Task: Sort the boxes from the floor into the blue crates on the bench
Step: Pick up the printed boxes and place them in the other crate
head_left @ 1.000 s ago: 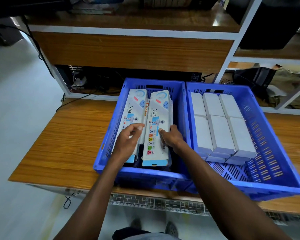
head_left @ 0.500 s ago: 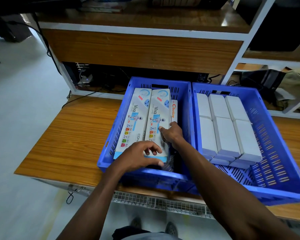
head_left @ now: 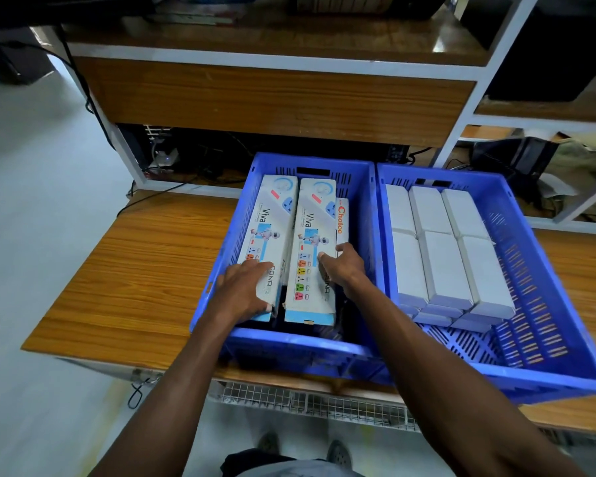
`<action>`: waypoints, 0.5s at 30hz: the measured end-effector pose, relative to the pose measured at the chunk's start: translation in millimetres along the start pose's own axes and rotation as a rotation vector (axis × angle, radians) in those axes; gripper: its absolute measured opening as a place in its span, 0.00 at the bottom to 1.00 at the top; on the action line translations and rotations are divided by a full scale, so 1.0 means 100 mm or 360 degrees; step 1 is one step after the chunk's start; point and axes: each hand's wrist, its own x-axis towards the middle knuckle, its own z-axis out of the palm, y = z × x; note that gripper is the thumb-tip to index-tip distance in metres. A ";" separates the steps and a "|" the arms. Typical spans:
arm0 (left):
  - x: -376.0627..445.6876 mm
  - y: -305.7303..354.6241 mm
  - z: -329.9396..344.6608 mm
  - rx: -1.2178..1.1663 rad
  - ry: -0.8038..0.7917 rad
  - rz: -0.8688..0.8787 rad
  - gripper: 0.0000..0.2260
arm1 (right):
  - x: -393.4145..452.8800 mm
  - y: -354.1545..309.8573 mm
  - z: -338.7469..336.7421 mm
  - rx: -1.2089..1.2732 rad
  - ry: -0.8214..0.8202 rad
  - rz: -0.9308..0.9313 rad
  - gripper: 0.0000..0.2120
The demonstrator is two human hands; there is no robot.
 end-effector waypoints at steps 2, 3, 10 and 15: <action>0.05 -0.05 0.01 -0.0003 -0.0091 0.0009 0.43 | 0.00 0.03 0.00 0.0034 -0.0095 0.0051 0.29; 0.08 -0.05 0.01 -0.0006 -0.0119 0.0013 0.43 | 0.00 0.04 -0.01 0.0059 -0.0141 0.0072 0.30; 0.10 -0.03 0.04 -0.0056 -0.0165 -0.0013 0.48 | -0.01 0.04 -0.02 0.0015 -0.0273 0.0066 0.36; 0.10 -0.03 0.09 -0.0089 -0.0164 -0.0022 0.49 | -0.07 0.01 0.03 0.0040 -0.0306 0.0071 0.33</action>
